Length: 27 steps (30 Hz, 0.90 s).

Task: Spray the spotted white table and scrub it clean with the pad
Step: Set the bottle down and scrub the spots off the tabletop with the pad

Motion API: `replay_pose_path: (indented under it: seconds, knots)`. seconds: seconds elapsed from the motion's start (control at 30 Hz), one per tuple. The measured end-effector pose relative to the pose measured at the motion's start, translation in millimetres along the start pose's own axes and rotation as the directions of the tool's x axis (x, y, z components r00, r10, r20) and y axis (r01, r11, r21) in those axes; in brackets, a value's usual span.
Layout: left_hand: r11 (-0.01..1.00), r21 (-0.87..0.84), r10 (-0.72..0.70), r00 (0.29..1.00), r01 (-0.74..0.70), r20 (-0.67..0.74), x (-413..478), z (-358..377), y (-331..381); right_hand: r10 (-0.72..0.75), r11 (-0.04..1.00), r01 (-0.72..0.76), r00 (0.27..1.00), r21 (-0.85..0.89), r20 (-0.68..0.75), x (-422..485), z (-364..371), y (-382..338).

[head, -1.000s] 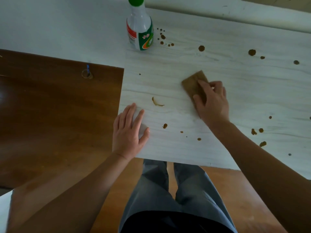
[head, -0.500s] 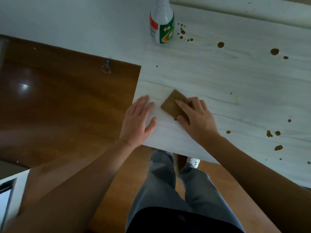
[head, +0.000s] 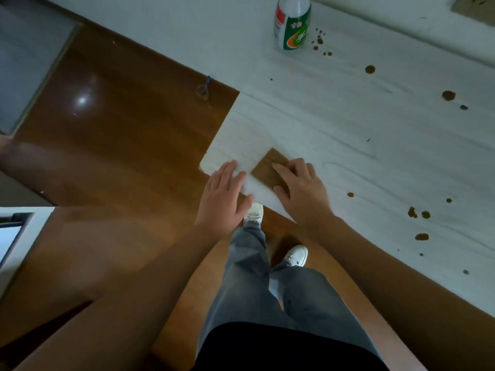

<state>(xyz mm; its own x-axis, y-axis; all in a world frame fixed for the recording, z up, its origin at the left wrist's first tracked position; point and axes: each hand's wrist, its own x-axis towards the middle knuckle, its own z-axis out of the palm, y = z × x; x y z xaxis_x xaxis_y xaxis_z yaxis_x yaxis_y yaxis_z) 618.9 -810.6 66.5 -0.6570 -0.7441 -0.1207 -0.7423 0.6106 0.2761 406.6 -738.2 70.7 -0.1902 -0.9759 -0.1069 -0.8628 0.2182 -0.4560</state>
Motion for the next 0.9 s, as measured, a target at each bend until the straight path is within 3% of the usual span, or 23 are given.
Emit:
replay_pose_path:
  seconds: [0.1,0.17,0.33,0.47,0.63,0.7,0.77,0.9]
  knots:
    - [0.999,0.034,-0.020,1.000,0.020,0.003,3,-2,3,-0.159,0.987,0.160,0.986,-0.018,0.039,-10,-11,19]
    - [0.998,0.052,-0.023,1.000,0.022,0.019,1,-2,5,-0.145,0.988,0.146,0.989,-0.046,0.015,-11,-20,39]
    - [0.997,0.060,-0.055,0.998,0.054,0.007,-2,0,7,0.103,0.994,-0.107,0.988,-0.032,-0.119,-6,-39,77]
    - [0.991,0.054,-0.118,0.993,0.119,-0.018,-8,12,19,0.323,0.946,-0.318,0.932,0.055,-0.162,-14,-15,41]
    - [0.993,0.044,-0.103,0.993,0.106,-0.063,-8,16,21,-0.039,0.999,0.039,0.997,0.005,-0.061,-59,7,13]
    - [0.997,0.051,-0.058,0.995,0.062,-0.078,-5,15,16,-0.090,0.996,0.090,0.994,-0.002,-0.059,-62,1,26]
    - [0.997,0.074,0.005,0.997,0.001,-0.082,3,14,8,-0.031,1.000,0.031,0.993,-0.005,-0.111,-58,-7,43]
    - [0.993,0.091,0.077,0.992,-0.068,-0.097,40,6,-5,0.221,0.975,-0.224,0.950,0.009,-0.219,-32,-24,69]
